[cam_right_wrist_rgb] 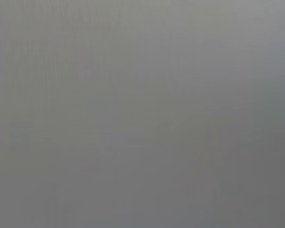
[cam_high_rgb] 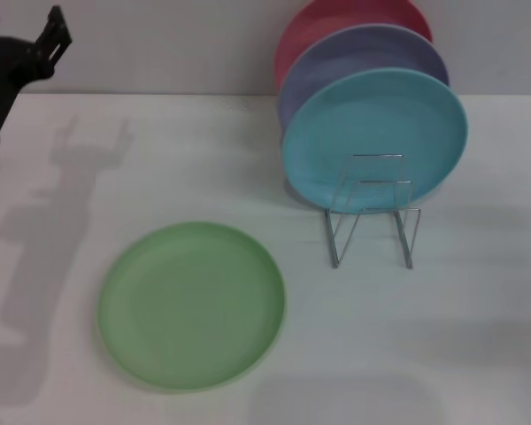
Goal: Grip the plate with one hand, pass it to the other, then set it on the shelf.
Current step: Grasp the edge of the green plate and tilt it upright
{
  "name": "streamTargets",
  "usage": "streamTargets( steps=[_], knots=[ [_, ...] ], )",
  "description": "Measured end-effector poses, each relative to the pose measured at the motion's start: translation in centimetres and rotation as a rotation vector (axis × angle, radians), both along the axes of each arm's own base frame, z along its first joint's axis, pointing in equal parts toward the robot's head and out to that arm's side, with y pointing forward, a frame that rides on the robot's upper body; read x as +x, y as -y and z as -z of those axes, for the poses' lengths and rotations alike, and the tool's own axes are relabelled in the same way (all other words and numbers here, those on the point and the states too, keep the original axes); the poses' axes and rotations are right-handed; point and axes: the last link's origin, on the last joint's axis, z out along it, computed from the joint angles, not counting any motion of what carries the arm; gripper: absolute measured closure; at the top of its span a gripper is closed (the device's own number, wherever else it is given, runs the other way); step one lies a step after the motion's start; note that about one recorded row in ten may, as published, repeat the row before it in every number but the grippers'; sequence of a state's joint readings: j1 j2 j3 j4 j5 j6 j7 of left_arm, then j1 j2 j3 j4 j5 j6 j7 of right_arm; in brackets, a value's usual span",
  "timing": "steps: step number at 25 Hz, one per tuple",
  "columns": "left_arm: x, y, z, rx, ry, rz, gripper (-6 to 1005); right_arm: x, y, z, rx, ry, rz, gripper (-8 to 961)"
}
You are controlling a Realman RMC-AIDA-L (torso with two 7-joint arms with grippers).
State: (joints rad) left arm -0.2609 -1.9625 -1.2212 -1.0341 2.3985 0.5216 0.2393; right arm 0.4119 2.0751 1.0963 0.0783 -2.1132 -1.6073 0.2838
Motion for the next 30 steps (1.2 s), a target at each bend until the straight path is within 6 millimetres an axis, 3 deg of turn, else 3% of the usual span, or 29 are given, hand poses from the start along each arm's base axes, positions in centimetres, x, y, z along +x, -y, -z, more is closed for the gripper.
streamTargets(
  steps=[7, 9, 13, 25, 30],
  knots=[
    [1.9, 0.0, -1.0, -0.043, -0.023, -0.04, 170, -0.3, -0.7, -0.2, 0.002, 0.005, -0.008, 294],
    [3.7, 1.2, -1.5, -0.159, -0.025, -0.081, 170, -0.4, -0.8, -0.4, 0.004, 0.006, -0.008, 294],
    [4.3, 2.4, -1.7, -0.302, -0.048, -0.15, 170, -0.5, -1.1, -0.5, 0.006, 0.009, -0.013, 295],
    [4.2, 7.4, -2.0, -0.755, -0.052, -0.487, 171, -0.4, -2.1, -1.8, 0.042, -0.002, 0.001, 295],
    [4.2, 8.4, -1.4, -0.854, -0.04, -0.577, 171, -0.3, -2.5, -2.5, 0.057, 0.0, 0.004, 295]
  ],
)
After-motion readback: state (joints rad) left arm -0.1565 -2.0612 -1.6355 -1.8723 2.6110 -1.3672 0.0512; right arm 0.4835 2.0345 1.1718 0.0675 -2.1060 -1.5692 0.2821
